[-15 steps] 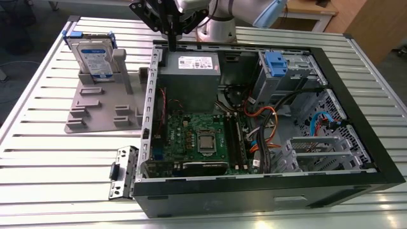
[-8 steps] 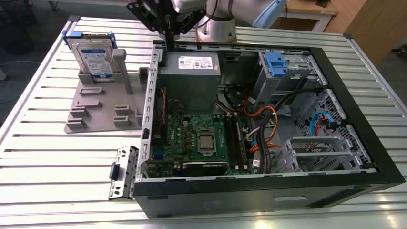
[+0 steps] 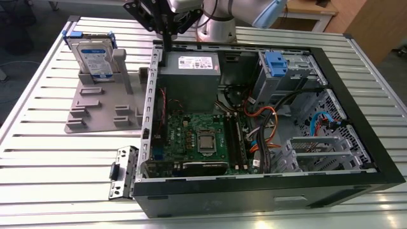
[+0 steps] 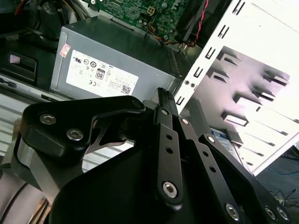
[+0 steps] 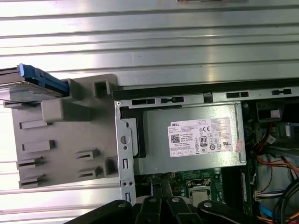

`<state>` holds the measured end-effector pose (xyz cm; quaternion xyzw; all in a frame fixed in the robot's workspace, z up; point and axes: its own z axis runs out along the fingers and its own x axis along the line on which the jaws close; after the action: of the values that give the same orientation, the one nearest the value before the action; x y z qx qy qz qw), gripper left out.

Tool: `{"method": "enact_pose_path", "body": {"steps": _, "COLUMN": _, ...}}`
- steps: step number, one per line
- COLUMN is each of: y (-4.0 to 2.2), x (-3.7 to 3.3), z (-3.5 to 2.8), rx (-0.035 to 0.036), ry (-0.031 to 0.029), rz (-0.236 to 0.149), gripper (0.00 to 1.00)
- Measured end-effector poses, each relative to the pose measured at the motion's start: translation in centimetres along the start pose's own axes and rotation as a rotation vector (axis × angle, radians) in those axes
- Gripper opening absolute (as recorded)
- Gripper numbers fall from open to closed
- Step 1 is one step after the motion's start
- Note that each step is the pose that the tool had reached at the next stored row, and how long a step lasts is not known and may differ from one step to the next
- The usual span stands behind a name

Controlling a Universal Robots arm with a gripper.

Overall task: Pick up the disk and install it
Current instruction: 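Reach for the disk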

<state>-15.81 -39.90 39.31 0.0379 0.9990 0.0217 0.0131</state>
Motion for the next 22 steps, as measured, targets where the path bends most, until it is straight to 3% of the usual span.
{"method": "enact_pose_path", "body": {"steps": 22, "y": -0.07, "x": 1.1, "z": 0.01, "rx": 0.0, "ry": 0.0, "rz": 0.0, "gripper": 0.1}}
